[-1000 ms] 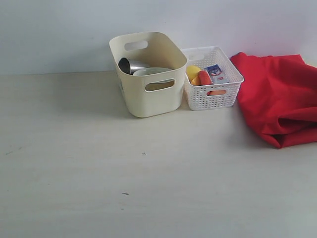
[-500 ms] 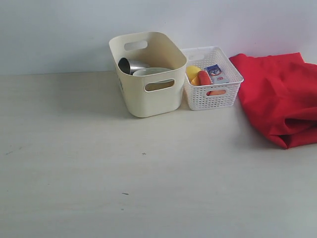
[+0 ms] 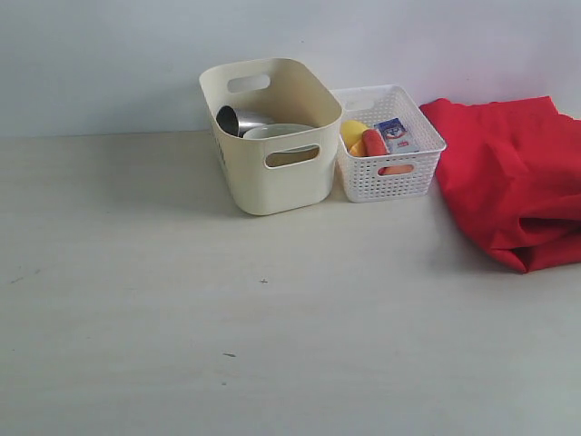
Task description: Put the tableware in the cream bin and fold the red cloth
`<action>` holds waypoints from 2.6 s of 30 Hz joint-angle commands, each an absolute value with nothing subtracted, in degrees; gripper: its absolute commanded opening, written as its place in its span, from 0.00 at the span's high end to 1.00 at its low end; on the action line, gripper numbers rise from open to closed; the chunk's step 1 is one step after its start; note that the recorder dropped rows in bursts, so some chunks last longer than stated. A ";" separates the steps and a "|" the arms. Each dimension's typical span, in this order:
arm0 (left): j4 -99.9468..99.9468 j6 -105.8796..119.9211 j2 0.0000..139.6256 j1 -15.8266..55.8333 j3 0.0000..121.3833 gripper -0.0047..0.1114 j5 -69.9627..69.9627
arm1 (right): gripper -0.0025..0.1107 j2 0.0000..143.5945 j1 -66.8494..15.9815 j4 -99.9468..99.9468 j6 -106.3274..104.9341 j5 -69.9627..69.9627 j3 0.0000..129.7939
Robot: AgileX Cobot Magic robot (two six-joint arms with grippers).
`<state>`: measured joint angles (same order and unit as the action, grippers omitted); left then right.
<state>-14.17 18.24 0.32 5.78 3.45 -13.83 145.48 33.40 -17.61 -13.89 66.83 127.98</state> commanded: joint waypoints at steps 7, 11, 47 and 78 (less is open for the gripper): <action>-14.01 18.00 0.00 5.70 3.15 0.96 -14.72 | 0.39 134.93 33.34 -10.86 -8.75 67.82 128.66; -14.01 18.00 0.00 5.70 3.15 0.96 -14.72 | 0.57 131.44 33.34 -14.72 -8.75 69.96 128.66; -14.01 18.00 0.00 5.70 3.15 0.96 -14.72 | 0.98 69.58 11.02 -13.17 -13.39 40.18 71.72; -14.01 18.00 0.00 5.70 3.15 0.96 -14.72 | 0.98 26.02 1.93 -13.83 -15.69 28.32 36.28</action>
